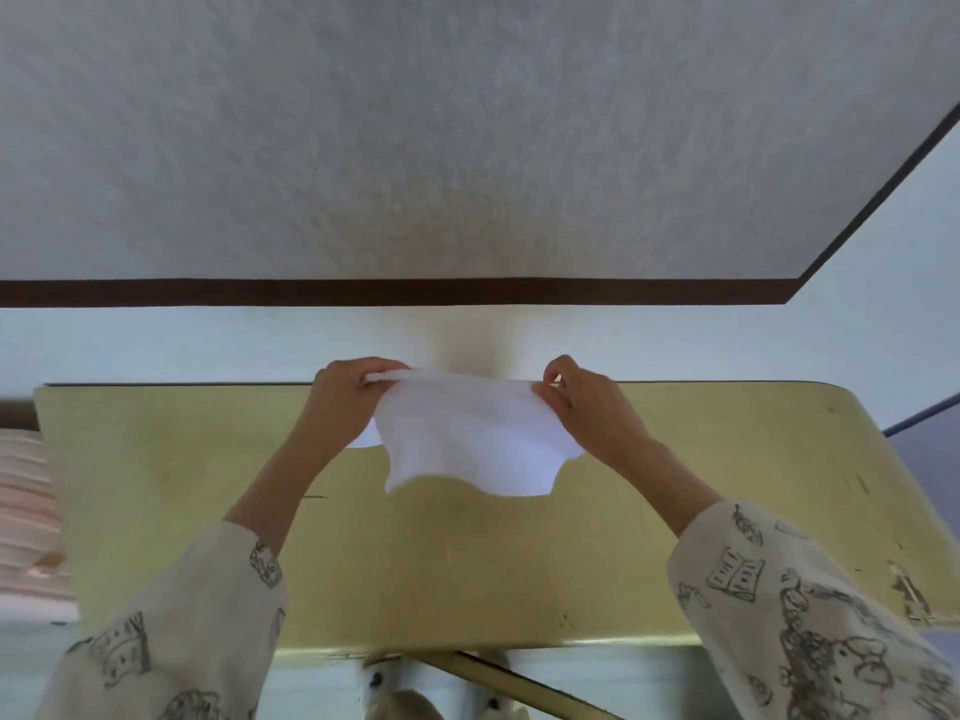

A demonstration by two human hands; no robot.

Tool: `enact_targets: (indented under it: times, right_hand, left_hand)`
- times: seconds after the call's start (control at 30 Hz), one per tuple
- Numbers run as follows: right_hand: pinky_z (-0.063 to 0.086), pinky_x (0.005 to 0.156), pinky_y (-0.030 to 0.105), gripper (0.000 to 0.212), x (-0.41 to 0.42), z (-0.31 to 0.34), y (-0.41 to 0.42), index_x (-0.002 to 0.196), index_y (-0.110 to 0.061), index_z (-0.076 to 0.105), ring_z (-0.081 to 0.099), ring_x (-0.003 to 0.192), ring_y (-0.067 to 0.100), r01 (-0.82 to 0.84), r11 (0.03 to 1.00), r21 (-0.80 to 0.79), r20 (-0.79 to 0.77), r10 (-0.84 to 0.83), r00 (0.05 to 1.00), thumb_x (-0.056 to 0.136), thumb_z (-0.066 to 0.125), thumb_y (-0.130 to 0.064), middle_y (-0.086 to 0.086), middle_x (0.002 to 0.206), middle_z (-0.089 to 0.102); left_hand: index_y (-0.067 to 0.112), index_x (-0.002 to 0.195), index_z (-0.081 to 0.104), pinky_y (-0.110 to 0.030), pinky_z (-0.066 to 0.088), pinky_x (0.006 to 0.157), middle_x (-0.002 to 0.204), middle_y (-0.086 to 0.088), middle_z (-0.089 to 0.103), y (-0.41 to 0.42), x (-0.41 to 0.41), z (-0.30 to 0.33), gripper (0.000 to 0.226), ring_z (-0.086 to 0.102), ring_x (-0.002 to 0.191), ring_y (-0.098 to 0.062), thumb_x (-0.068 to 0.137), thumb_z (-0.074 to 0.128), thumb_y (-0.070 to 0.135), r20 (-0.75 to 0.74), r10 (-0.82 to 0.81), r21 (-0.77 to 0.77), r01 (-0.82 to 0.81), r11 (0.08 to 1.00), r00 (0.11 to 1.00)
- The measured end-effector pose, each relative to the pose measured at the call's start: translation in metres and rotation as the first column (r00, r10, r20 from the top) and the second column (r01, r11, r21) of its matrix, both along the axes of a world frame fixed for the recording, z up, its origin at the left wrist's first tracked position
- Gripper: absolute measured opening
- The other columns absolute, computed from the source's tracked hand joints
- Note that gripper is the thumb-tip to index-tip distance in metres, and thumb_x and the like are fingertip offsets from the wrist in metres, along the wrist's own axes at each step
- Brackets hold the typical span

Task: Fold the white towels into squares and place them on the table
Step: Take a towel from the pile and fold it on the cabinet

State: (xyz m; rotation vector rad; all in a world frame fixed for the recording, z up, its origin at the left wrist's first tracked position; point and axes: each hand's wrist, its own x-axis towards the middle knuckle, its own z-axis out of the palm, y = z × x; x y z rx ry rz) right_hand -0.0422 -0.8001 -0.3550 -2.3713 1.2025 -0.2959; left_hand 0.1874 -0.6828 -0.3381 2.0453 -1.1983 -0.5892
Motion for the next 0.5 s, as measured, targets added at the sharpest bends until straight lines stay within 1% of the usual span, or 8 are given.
enact_targets:
  times: [0.07, 0.1, 0.17, 0.23, 0.3, 0.37, 0.43, 0.5]
  right_hand:
    - [0.036, 0.075, 0.027, 0.026, -0.008, 0.006, -0.011, 0.113, -0.009, 0.055, 0.056, 0.095, 0.025, -0.028, 0.998, -0.060, -0.007, 0.027, 1.000, 0.096, 0.048, -0.027, 0.005, 0.103, 0.059]
    - [0.034, 0.075, 0.025, 0.024, -0.012, 0.007, -0.015, 0.113, -0.008, 0.058, 0.055, 0.095, 0.025, -0.039, 0.993, -0.109, -0.016, 0.037, 0.999, 0.095, 0.049, -0.022, 0.007, 0.105, 0.058]
    - [0.035, 0.074, 0.025, 0.020, -0.020, 0.005, -0.023, 0.105, -0.004, 0.065, 0.055, 0.089, 0.028, -0.034, 0.970, -0.239, 0.002, 0.035, 0.999, 0.094, 0.051, -0.013, 0.011, 0.099, 0.057]
    - [0.037, 0.073, 0.031, 0.016, -0.026, 0.001, -0.028, 0.092, -0.003, 0.069, 0.057, 0.079, 0.031, -0.006, 0.934, -0.358, 0.014, 0.012, 1.000, 0.091, 0.054, -0.008, 0.013, 0.088, 0.060]
    - [0.033, 0.072, 0.032, 0.014, -0.034, -0.007, -0.024, 0.082, -0.008, 0.071, 0.057, 0.073, 0.030, 0.013, 0.902, -0.432, -0.005, -0.017, 1.000, 0.086, 0.058, -0.010, 0.008, 0.078, 0.062]
    - [0.027, 0.073, 0.030, 0.009, -0.045, -0.019, -0.014, 0.076, -0.013, 0.070, 0.057, 0.072, 0.027, 0.014, 0.880, -0.475, -0.029, -0.031, 0.999, 0.081, 0.064, -0.017, 0.002, 0.073, 0.063]
    - [0.027, 0.079, 0.031, 0.010, -0.059, -0.035, 0.002, 0.080, -0.015, 0.070, 0.056, 0.084, 0.026, -0.021, 0.917, -0.399, -0.090, -0.016, 0.996, 0.083, 0.066, -0.024, 0.000, 0.080, 0.065]
    - [0.029, 0.088, 0.031, 0.017, -0.074, -0.058, 0.019, 0.094, -0.016, 0.069, 0.051, 0.101, 0.022, -0.071, 0.976, -0.204, -0.202, 0.029, 0.979, 0.090, 0.057, -0.029, -0.001, 0.095, 0.063]
  left_hand:
    - [0.013, 0.102, 0.071, -0.016, 0.042, 0.076, 0.095, 0.000, 0.066, -0.008, 0.003, 0.006, 0.028, 0.059, 0.091, -0.015, 0.088, 0.050, 0.001, -0.020, 0.039, -0.020, -0.039, 0.999, 0.999]
    - [0.014, 0.102, 0.071, -0.020, 0.042, 0.080, 0.095, 0.000, 0.066, -0.011, 0.004, 0.006, 0.027, 0.058, 0.092, -0.015, 0.088, 0.051, 0.003, -0.017, 0.038, -0.028, -0.039, 0.999, 0.999]
    - [0.016, 0.102, 0.071, -0.021, 0.040, 0.084, 0.097, 0.002, 0.066, -0.015, 0.006, 0.006, 0.024, 0.057, 0.094, -0.012, 0.088, 0.054, 0.005, 0.015, 0.013, -0.044, -0.013, 0.999, 1.000]
    - [0.015, 0.102, 0.071, -0.020, 0.040, 0.085, 0.100, 0.001, 0.067, -0.016, 0.002, 0.004, 0.024, 0.057, 0.094, -0.011, 0.088, 0.054, 0.005, 0.033, -0.008, -0.047, 0.010, 0.999, 0.999]
    - [0.013, 0.103, 0.071, -0.013, 0.041, 0.080, 0.101, 0.001, 0.067, -0.013, -0.005, -0.003, 0.025, 0.058, 0.094, -0.012, 0.088, 0.053, 0.004, 0.018, -0.023, -0.048, 0.024, 0.999, 1.000]
    - [0.011, 0.104, 0.070, -0.003, 0.038, 0.065, 0.092, 0.001, 0.065, -0.005, -0.015, -0.016, 0.024, 0.056, 0.078, -0.007, 0.090, 0.053, 0.003, -0.029, -0.031, -0.031, 0.030, 0.999, 0.999]
    - [0.011, 0.103, 0.070, -0.004, 0.036, 0.055, 0.080, -0.001, 0.062, 0.010, -0.025, -0.042, 0.020, 0.051, 0.061, 0.000, 0.090, 0.056, 0.005, -0.062, -0.067, 0.039, 0.069, 0.997, 0.996]
    - [0.015, 0.100, 0.070, -0.007, 0.037, 0.058, 0.086, -0.002, 0.066, 0.029, -0.033, -0.077, 0.018, 0.055, 0.067, 0.000, 0.089, 0.058, 0.008, -0.102, -0.132, 0.156, 0.147, 0.977, 0.986]
